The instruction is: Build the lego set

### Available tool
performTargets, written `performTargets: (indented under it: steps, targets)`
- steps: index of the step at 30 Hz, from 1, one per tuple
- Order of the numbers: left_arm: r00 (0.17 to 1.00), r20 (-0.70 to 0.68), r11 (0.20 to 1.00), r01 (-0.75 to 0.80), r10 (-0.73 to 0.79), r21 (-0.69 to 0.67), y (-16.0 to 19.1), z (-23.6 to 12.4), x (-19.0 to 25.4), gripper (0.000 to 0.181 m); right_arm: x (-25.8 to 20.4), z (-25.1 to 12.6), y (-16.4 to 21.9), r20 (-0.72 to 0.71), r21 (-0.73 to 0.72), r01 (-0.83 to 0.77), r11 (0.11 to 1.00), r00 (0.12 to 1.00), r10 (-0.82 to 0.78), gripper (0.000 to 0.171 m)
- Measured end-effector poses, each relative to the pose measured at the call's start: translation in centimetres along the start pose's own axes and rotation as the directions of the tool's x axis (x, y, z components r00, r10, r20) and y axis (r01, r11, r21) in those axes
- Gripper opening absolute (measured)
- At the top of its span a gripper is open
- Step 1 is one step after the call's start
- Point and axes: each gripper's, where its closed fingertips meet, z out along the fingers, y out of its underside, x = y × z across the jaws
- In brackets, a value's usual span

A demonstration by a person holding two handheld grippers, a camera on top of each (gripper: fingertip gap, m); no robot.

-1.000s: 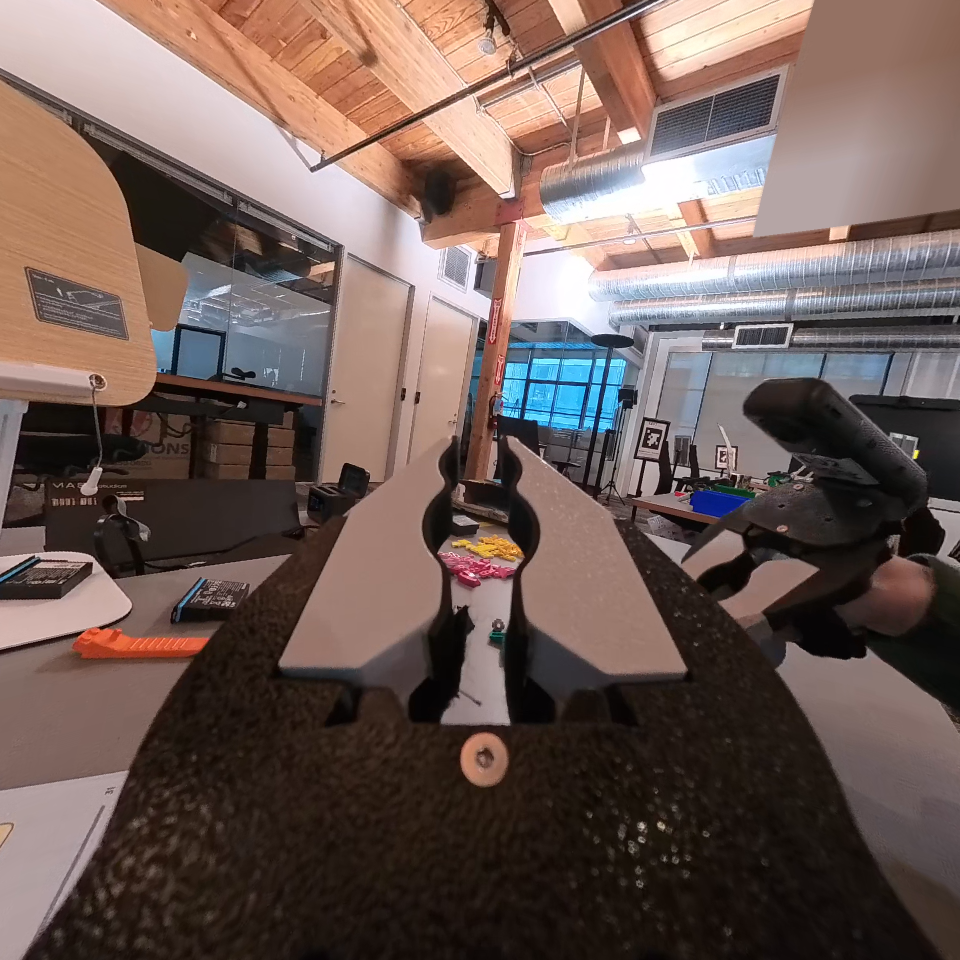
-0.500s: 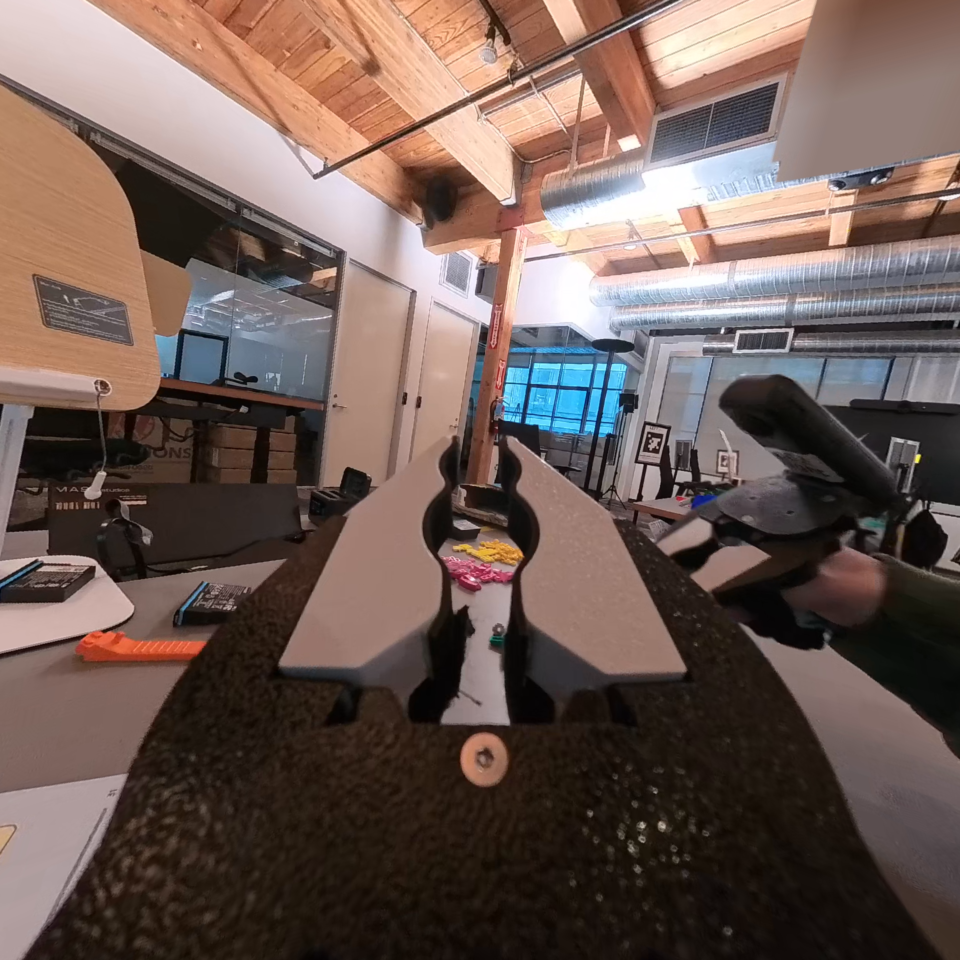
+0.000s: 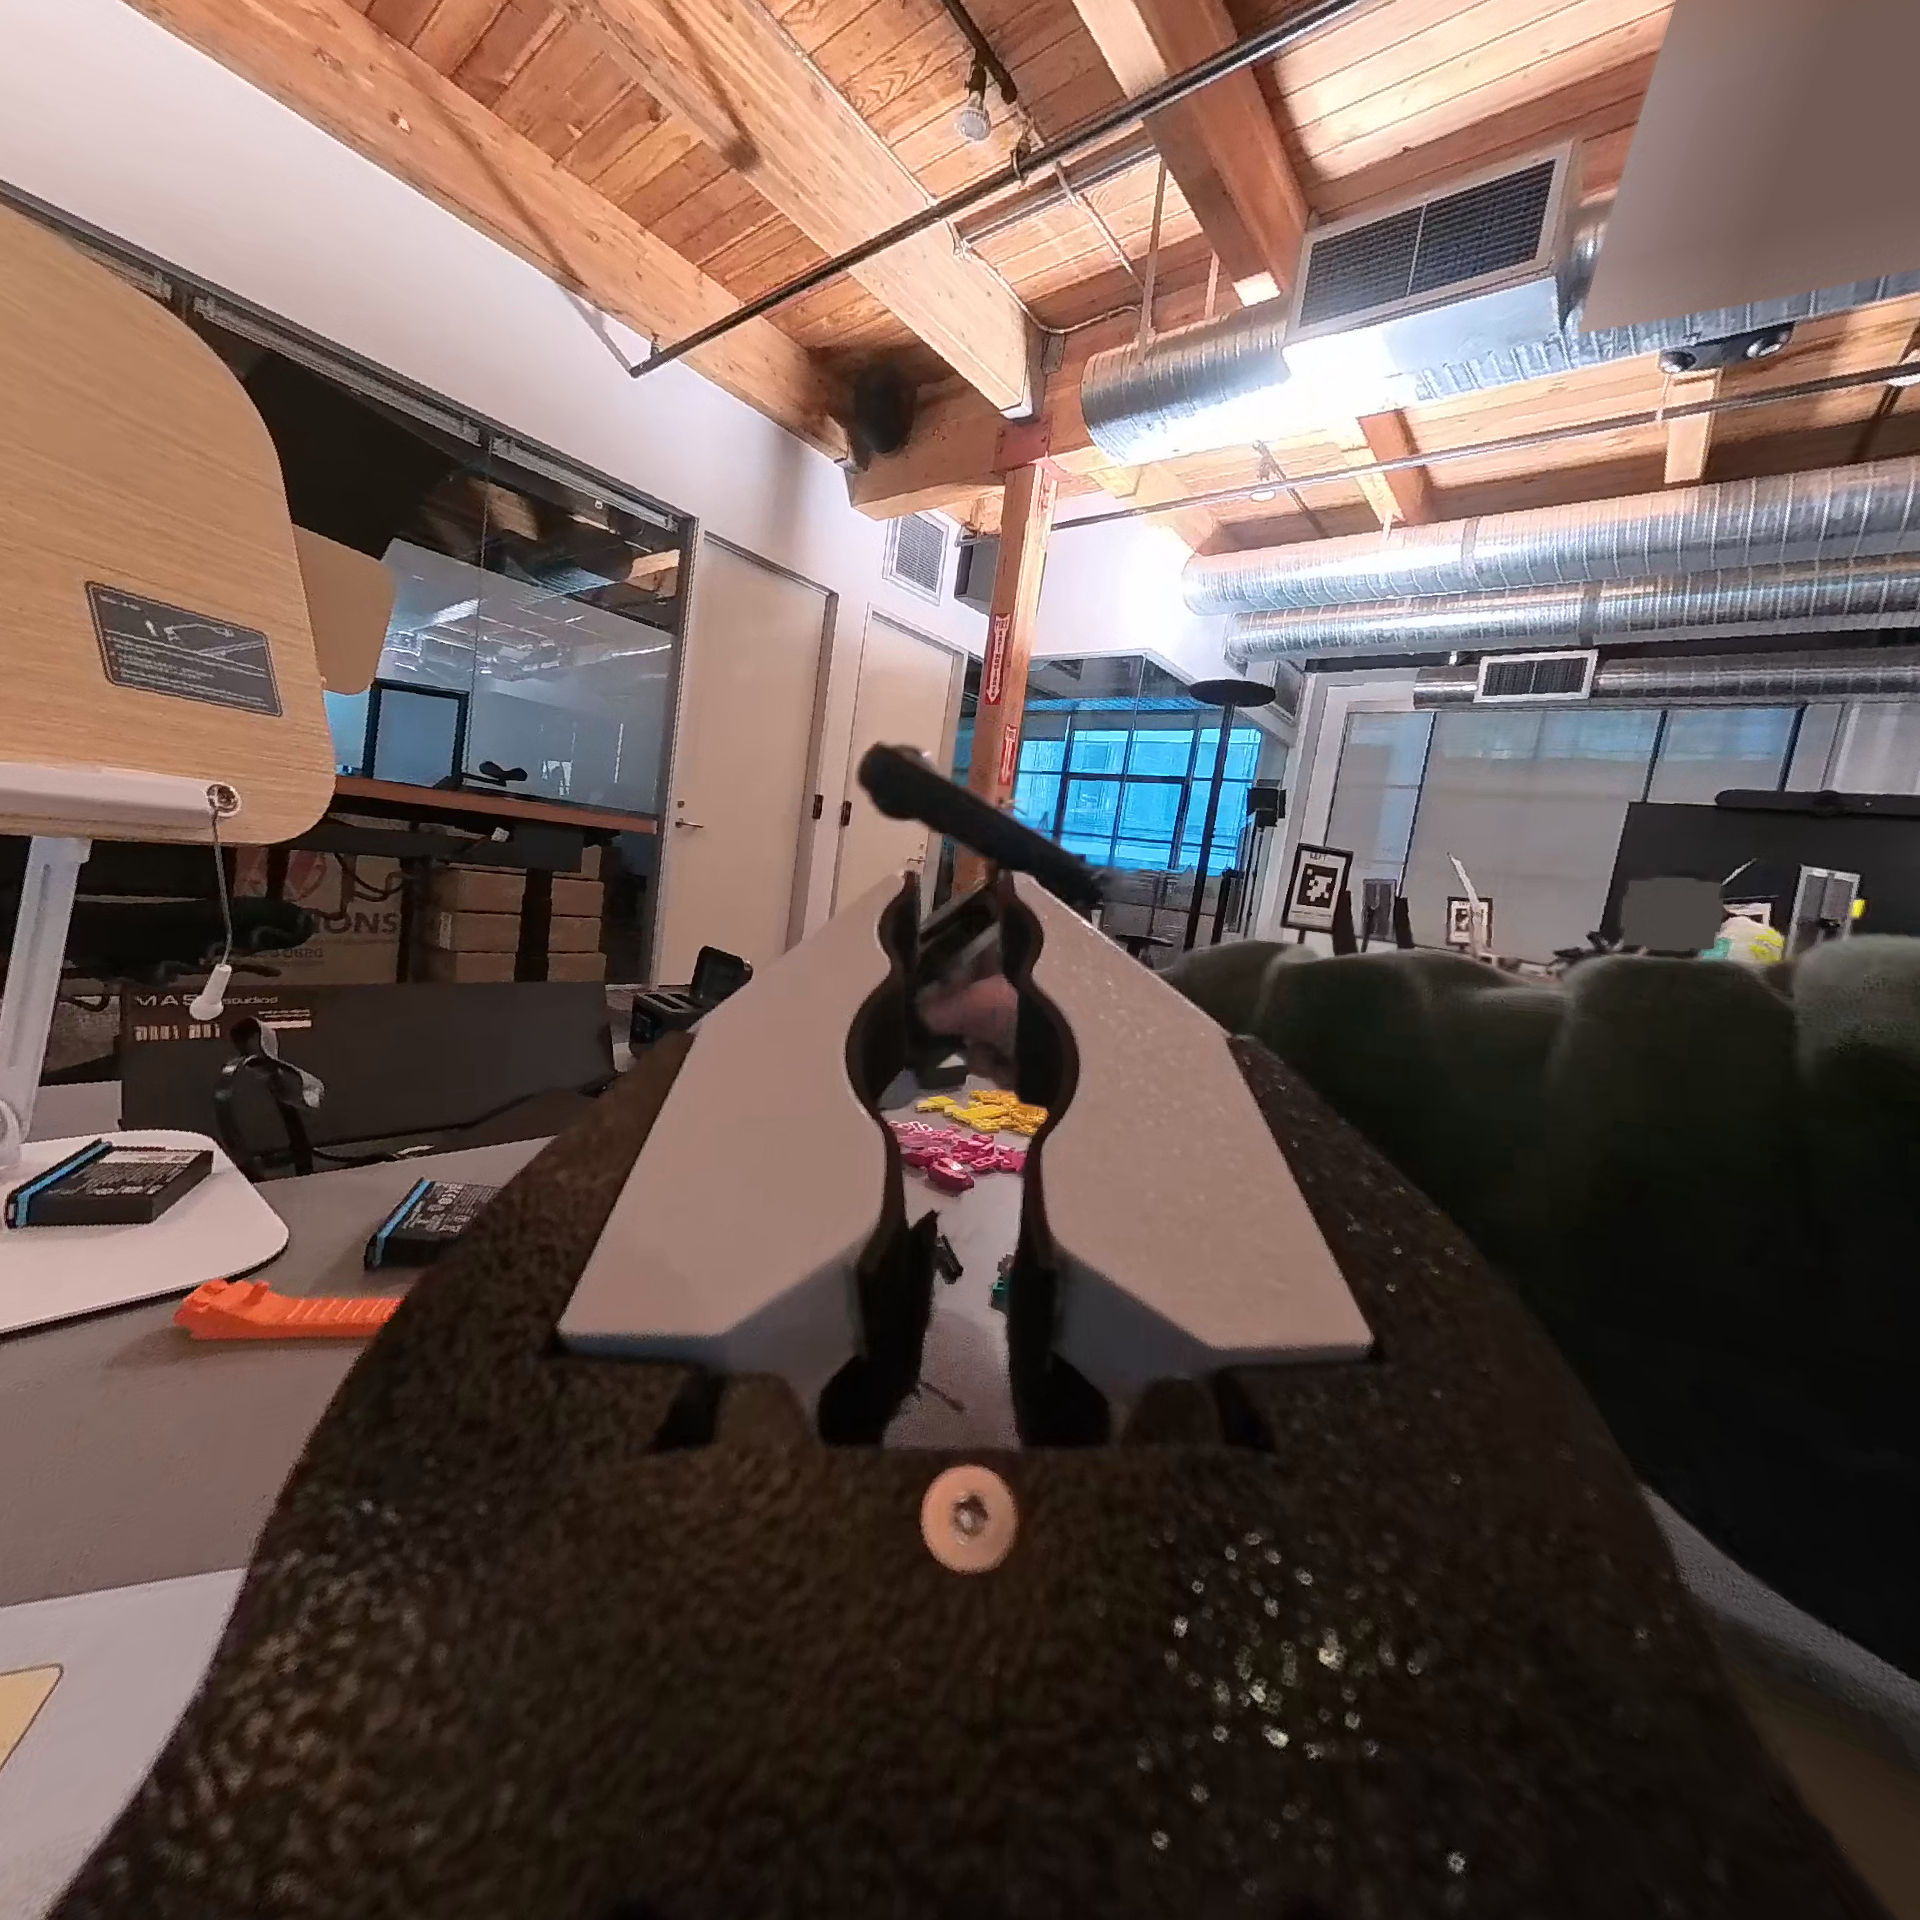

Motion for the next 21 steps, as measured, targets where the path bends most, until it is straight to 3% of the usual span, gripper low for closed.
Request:
performTargets:
  steps: [4,12,21]
  targets:
    - [1.0,0.002,1.0,0.0,0.0,-0.004,0.1,0.0,-0.1,0.011,1.4,3.4,0.7,0.06,-0.085,0.002,0.996,0.998,0.003,0.048]
    - [1.0,0.009,1.0,-0.007,0.007,-0.01,0.2,0.1,-0.3,0.011,3.1,5.3,2.1,0.06,-0.196,0.009,0.981,0.998,0.003,0.041]
    - [1.0,0.011,1.0,0.002,-0.001,-0.013,0.4,0.1,-0.5,0.011,2.5,5.7,1.8,0.092,-0.175,0.035,0.984,0.996,-0.019,0.026]
